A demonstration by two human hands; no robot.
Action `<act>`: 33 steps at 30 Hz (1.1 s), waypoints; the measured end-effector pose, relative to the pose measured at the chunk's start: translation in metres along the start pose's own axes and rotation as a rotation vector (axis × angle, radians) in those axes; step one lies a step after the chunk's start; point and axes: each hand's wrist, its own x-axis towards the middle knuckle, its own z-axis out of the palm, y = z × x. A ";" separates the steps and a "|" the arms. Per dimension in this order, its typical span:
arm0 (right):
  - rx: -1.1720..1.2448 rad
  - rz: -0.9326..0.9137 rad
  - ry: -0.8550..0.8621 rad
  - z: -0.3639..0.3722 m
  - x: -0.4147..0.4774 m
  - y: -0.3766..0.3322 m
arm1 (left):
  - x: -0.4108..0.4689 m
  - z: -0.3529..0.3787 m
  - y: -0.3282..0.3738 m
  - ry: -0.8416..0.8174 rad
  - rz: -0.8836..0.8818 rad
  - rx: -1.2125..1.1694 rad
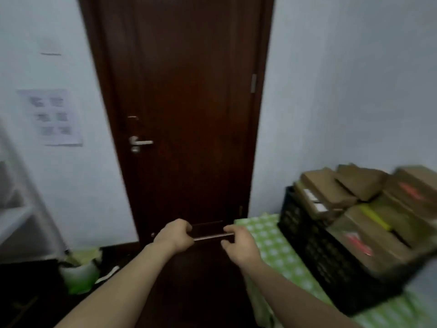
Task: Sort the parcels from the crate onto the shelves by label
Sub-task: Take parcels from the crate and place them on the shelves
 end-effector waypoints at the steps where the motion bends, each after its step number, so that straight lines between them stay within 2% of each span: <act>1: -0.001 0.044 0.052 -0.033 0.005 0.027 | 0.014 0.017 0.037 -0.027 0.049 -0.001; 5: 0.006 0.245 0.227 -0.145 0.016 0.124 | 0.052 0.078 0.170 -0.123 0.228 -0.009; 9: 0.073 0.378 0.374 -0.212 0.026 0.192 | 0.081 0.120 0.269 -0.216 0.372 0.038; 14: 0.125 0.496 0.684 -0.264 0.035 0.255 | 0.121 0.160 0.360 -0.284 0.519 0.005; 18: 0.169 0.667 0.881 -0.290 0.040 0.308 | 0.159 0.198 0.406 -0.403 0.507 -0.018; 21: 0.330 0.864 0.804 -0.290 0.048 0.339 | 0.188 0.227 0.425 -0.569 0.414 -0.037; 24: 0.481 0.949 0.705 -0.282 0.060 0.348 | 0.210 0.249 0.432 -0.702 0.330 -0.116; 26: 0.494 0.924 0.656 -0.278 0.064 0.351 | 0.218 0.257 0.434 -0.767 0.300 -0.194; 29: 0.383 0.844 0.672 -0.278 0.060 0.347 | 0.221 0.252 0.435 -0.799 0.244 -0.350; 31: 0.330 0.781 0.676 -0.282 0.056 0.341 | 0.220 0.241 0.432 -0.848 0.257 -0.458; 33: 0.385 0.742 0.650 -0.288 0.052 0.330 | 0.212 0.218 0.425 -0.866 0.276 -0.528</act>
